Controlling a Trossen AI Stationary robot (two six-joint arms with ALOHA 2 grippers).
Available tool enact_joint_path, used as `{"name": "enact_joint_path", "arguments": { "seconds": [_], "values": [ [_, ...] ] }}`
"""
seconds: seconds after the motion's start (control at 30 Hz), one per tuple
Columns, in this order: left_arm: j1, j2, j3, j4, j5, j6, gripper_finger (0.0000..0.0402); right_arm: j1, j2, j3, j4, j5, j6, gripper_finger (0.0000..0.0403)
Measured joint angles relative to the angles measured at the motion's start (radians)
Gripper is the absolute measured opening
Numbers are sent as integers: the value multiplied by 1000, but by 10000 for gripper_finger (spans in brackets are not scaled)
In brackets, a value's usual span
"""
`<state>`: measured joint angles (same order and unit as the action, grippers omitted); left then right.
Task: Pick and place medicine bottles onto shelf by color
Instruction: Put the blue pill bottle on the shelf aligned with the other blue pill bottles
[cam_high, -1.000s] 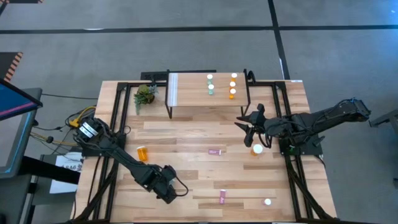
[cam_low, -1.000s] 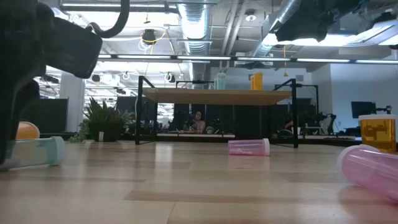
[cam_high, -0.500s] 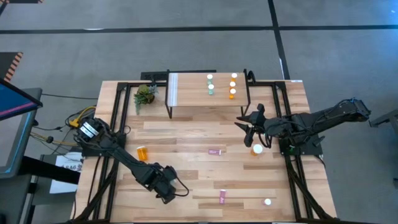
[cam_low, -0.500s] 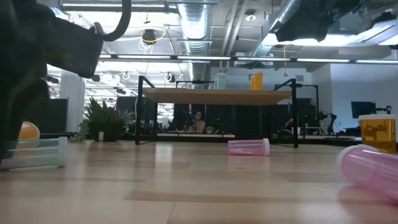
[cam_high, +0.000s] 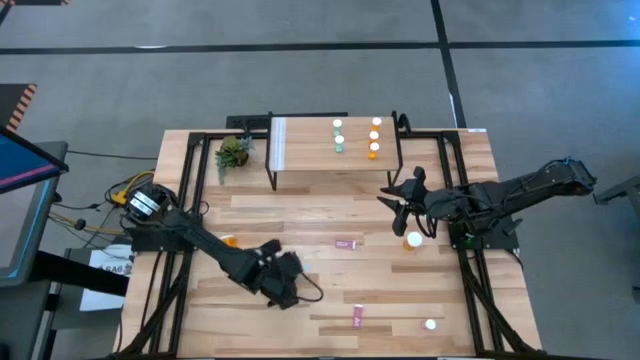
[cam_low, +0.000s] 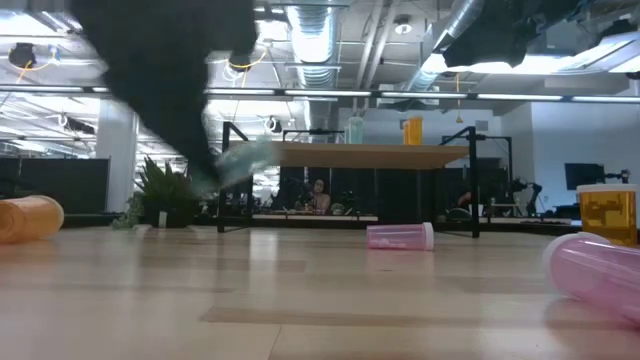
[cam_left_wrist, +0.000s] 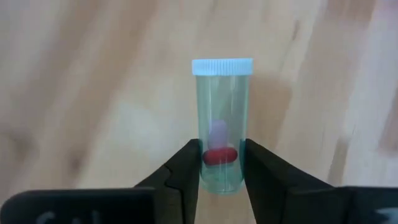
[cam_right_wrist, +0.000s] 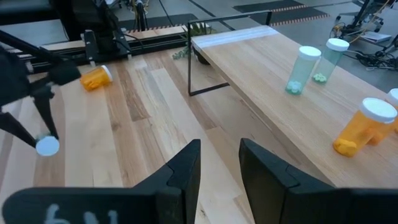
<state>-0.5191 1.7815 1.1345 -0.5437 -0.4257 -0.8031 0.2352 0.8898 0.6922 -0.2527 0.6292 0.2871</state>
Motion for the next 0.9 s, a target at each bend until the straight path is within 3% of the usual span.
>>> {"name": "enact_joint_path", "arguments": {
  "seconds": [0.17, 0.3, 0.5, 0.67, 0.9],
  "values": [
    [41, -74, 2, 140, -119, 175, 97, 0, 0, 0, 8, 0, 1, 133],
    [57, -106, 2, 344, -173, 382, 97, 0, 0, 0, 50, -1, -18, 134],
    [98, -107, -59, 741, -22, 564, 98, 43, 0, 0, 110, -2, -103, 133],
    [146, -106, -124, 995, 9, 697, 98, 101, 0, 0, 155, -2, -159, 133],
    [242, -106, -174, 1159, 117, 767, 98, 171, 9, 0, 340, -5, -270, 135]
  ]
}}
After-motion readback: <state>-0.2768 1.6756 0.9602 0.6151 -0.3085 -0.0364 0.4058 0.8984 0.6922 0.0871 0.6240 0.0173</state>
